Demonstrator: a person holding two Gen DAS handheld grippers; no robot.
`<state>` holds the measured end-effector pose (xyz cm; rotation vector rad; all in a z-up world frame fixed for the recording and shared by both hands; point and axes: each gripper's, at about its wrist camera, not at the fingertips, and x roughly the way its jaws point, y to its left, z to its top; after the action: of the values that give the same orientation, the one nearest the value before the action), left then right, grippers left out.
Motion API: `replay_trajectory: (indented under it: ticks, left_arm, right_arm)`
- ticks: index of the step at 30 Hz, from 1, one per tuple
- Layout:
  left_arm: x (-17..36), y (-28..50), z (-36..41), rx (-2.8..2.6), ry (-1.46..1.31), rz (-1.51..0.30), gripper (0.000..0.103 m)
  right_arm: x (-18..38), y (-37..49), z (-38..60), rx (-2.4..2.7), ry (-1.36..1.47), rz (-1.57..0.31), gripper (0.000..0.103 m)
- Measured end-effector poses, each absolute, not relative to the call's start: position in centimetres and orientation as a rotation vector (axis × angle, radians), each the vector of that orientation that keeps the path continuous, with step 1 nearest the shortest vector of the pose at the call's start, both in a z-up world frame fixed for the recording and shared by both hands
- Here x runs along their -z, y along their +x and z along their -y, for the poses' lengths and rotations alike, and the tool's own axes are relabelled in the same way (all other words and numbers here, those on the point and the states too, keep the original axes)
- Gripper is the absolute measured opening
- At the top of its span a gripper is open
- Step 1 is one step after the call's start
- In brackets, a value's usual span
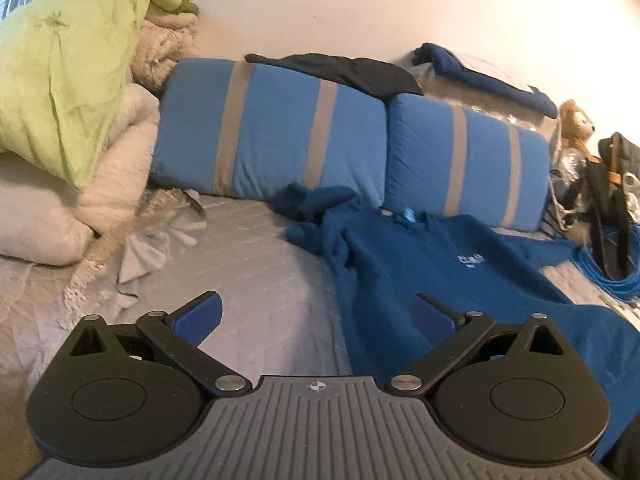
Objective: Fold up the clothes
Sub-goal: 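Move both tools toward the navy sweatshirt lying on the bed, then grasp the sweatshirt body with both tools, pull it flat, then release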
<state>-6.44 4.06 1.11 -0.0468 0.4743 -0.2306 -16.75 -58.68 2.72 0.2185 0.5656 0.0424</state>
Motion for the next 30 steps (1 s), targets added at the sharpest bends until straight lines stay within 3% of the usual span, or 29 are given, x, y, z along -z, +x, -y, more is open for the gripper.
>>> replay_trajectory:
  ticks: [9,20,26,30]
  left_arm:
    - [0.2,-7.1,-4.9,0.302,-0.055,-0.533,0.103]
    - [1.4,-7.8,-6.2,0.347,-0.159,-0.562,0.103]
    - [2.9,-7.8,-7.0,0.391,-0.306,-0.592,0.103]
    - [4.4,-7.5,-7.8,0.436,-0.468,-0.641,0.103]
  right_arm:
    - [-0.7,-18.4,59.1,-0.158,0.318,-0.606,0.102]
    - [4.9,-19.2,60.7,-0.373,0.674,-0.684,0.09]
    - [8.1,-19.4,60.9,-0.464,0.846,-0.708,0.078]
    - [9.1,-19.5,60.8,-0.511,0.928,-0.699,0.06]
